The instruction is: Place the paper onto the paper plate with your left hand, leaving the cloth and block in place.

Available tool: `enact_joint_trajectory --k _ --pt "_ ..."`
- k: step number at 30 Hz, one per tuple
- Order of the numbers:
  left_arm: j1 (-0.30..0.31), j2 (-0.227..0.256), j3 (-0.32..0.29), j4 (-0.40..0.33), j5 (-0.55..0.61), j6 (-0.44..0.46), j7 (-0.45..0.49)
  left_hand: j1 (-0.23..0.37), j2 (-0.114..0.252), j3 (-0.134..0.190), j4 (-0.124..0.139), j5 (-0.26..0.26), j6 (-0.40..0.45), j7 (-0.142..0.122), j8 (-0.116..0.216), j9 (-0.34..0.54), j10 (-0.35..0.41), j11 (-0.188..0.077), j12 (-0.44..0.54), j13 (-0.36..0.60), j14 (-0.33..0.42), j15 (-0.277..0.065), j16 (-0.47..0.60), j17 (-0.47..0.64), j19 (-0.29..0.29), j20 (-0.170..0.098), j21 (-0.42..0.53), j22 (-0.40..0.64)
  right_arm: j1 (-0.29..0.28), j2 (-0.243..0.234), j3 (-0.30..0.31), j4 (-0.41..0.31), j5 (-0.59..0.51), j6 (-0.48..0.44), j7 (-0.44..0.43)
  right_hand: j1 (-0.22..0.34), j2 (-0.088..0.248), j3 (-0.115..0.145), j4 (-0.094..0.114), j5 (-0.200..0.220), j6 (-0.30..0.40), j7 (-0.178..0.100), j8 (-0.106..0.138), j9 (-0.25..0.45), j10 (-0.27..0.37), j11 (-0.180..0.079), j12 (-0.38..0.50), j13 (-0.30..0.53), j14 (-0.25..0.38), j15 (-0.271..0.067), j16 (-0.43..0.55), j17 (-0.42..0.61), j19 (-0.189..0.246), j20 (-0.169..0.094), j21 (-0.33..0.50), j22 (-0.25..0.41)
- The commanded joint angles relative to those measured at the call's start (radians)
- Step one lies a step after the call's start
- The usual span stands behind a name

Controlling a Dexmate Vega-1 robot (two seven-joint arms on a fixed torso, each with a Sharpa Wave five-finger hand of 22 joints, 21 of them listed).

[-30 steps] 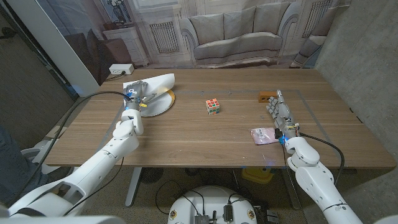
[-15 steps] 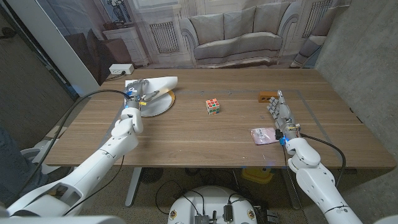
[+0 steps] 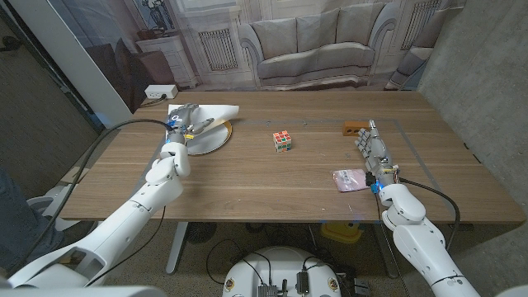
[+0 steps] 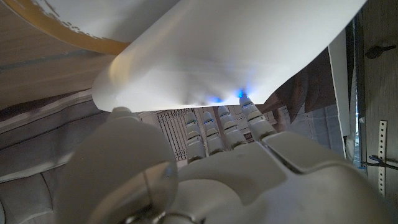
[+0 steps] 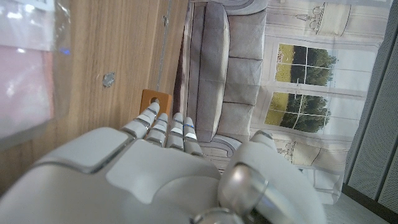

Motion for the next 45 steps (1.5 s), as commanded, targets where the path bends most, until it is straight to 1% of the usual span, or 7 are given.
enact_joint_trajectory --k 1,13,23,30,35,45 --pt "0.048 0.015 -0.041 -0.062 -0.046 -0.013 0.010 -0.004 -0.001 -0.007 0.003 0.006 -0.011 0.003 0.001 0.003 -0.006 -0.001 0.010 0.001 -0.002 -0.007 0.007 0.005 -0.001 0.001 0.007 0.002 -0.003 -0.002 -0.007 -0.012 -0.008 0.000 -0.006 0.004 0.001 -0.007 0.000 -0.002 0.006 -0.004 0.006 0.004 0.007 0.001 0.003 0.001 0.008 -0.002 -0.002 0.004 0.001 0.002 -0.006 0.005" --pt "0.084 0.029 -0.072 -0.127 -0.059 -0.001 0.026 -0.012 0.001 -0.011 0.000 0.010 -0.012 0.004 0.004 0.002 -0.008 0.001 0.012 0.001 -0.003 -0.007 0.009 0.005 -0.006 0.003 0.008 0.002 -0.007 -0.003 -0.007 -0.018 -0.011 0.005 -0.010 0.004 0.002 -0.008 -0.001 -0.002 0.005 -0.004 0.006 0.004 0.008 0.003 0.003 0.001 0.008 -0.003 -0.002 0.004 0.002 0.001 -0.005 0.005" --pt "0.092 0.037 -0.083 -0.162 -0.059 -0.002 0.034 -0.017 0.002 -0.014 -0.002 0.014 -0.010 0.005 0.007 0.002 -0.008 0.003 0.014 0.000 -0.004 -0.006 0.011 0.004 -0.007 0.004 0.010 0.001 -0.009 -0.004 -0.002 -0.016 -0.008 0.014 -0.008 0.004 0.002 -0.008 -0.001 -0.002 0.005 -0.004 0.006 0.004 0.008 0.004 0.003 0.001 0.008 -0.002 -0.002 0.004 0.002 0.001 -0.005 0.005" --pt "0.095 0.043 -0.080 -0.187 -0.050 -0.007 0.040 -0.020 0.003 -0.016 -0.004 0.017 -0.009 0.007 0.009 0.002 -0.009 0.005 0.015 0.000 -0.005 -0.006 0.011 0.004 -0.008 0.005 0.011 0.001 -0.013 -0.006 0.004 -0.017 -0.003 0.020 -0.006 0.004 0.002 -0.009 -0.001 -0.002 0.005 -0.002 0.006 0.004 0.008 0.003 0.003 0.001 0.008 -0.002 -0.002 0.004 0.002 0.001 -0.005 0.005" --pt "0.093 0.039 -0.079 -0.203 -0.049 -0.003 0.040 -0.021 0.004 -0.017 -0.005 0.019 -0.009 0.008 0.010 0.001 -0.009 0.006 0.016 -0.001 -0.006 -0.007 0.012 0.004 -0.008 0.005 0.012 0.001 -0.015 -0.006 0.008 -0.014 0.000 0.025 -0.003 0.004 0.002 -0.009 -0.001 -0.002 0.005 -0.003 0.006 0.004 0.008 0.004 0.003 0.001 0.008 -0.001 -0.002 0.004 0.002 0.002 -0.005 0.005" --pt "0.092 0.051 -0.073 -0.231 -0.039 -0.015 0.036 -0.023 0.005 -0.020 -0.008 0.022 -0.011 0.009 0.011 0.001 -0.012 0.003 0.017 -0.001 -0.007 -0.006 0.012 0.004 -0.009 0.005 0.013 0.001 -0.019 -0.005 0.012 -0.009 0.005 0.037 0.003 0.004 0.002 -0.010 -0.001 -0.002 0.006 -0.004 0.006 0.004 0.007 0.001 0.003 0.001 0.007 -0.001 -0.002 0.004 0.002 0.001 -0.005 0.005"
